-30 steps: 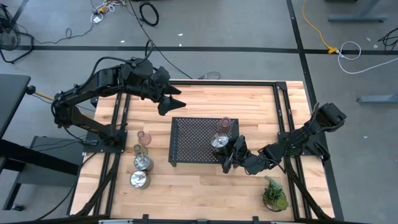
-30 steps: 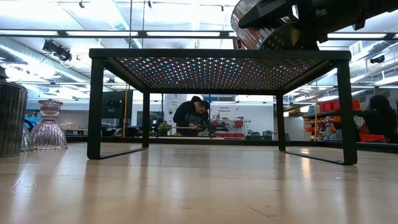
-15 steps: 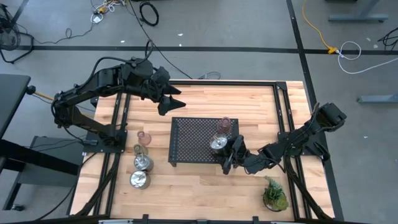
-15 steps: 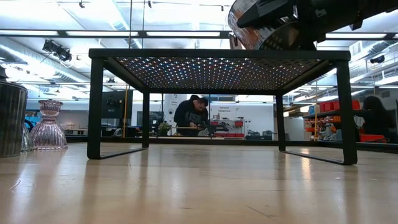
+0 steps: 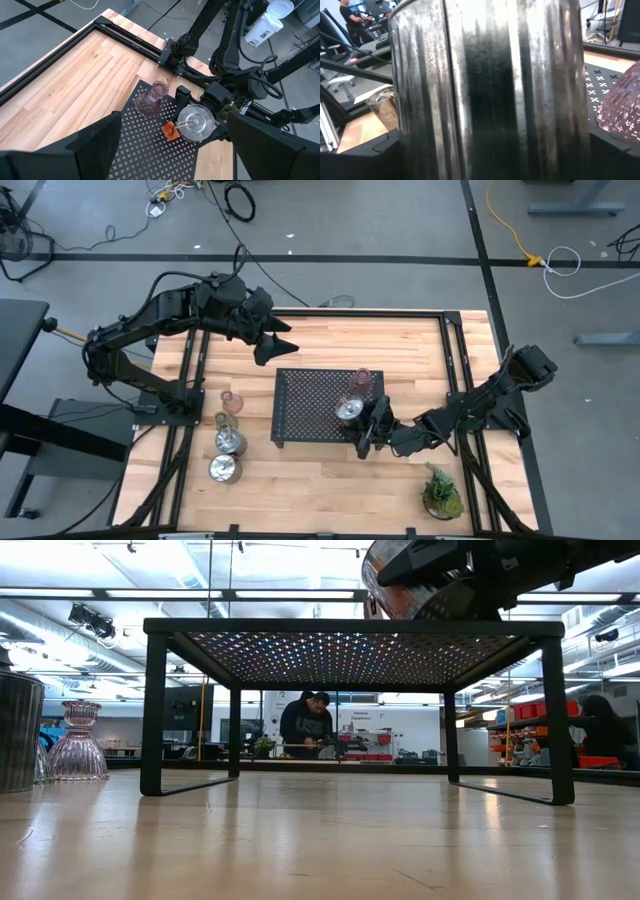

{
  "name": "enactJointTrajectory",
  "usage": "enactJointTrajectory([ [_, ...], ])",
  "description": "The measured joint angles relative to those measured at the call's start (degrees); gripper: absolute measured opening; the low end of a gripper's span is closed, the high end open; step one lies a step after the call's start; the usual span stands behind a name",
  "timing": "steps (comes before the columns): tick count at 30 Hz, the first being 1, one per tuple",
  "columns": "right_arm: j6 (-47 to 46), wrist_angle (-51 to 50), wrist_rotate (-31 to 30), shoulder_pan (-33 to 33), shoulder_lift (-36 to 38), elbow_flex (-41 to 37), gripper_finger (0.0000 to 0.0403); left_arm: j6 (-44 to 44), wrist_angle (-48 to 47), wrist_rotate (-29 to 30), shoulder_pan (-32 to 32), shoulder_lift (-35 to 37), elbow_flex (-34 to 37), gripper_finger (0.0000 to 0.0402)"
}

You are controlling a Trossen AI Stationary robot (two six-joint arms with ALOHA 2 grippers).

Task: Pick & Place candle stick holders
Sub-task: Put the silver scented candle on the shelf

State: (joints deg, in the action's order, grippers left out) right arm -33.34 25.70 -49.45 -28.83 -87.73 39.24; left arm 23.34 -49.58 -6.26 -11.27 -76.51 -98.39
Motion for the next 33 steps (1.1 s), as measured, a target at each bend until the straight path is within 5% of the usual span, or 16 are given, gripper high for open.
enactJointTrajectory([
  [17, 2.1, 2.32, -1.27, -0.01, -0.1, -0.11, 0.04, 1.09, 0.02, -0.03, -0.02, 0.0, 0.0, 0.0362],
  [22, -5.47, 1.35, -6.92, -0.01, -0.14, -0.13, 0.04, 1.09, 0.02, -1.94, -0.02, 0.0, 0.0, 0.0362],
  [33, -10.76, -2.09, -8.55, 0.01, -0.03, -0.02, 0.04, 1.09, 0.02, -1.99, 0.63, 0.0, 0.0, 0.0362],
])
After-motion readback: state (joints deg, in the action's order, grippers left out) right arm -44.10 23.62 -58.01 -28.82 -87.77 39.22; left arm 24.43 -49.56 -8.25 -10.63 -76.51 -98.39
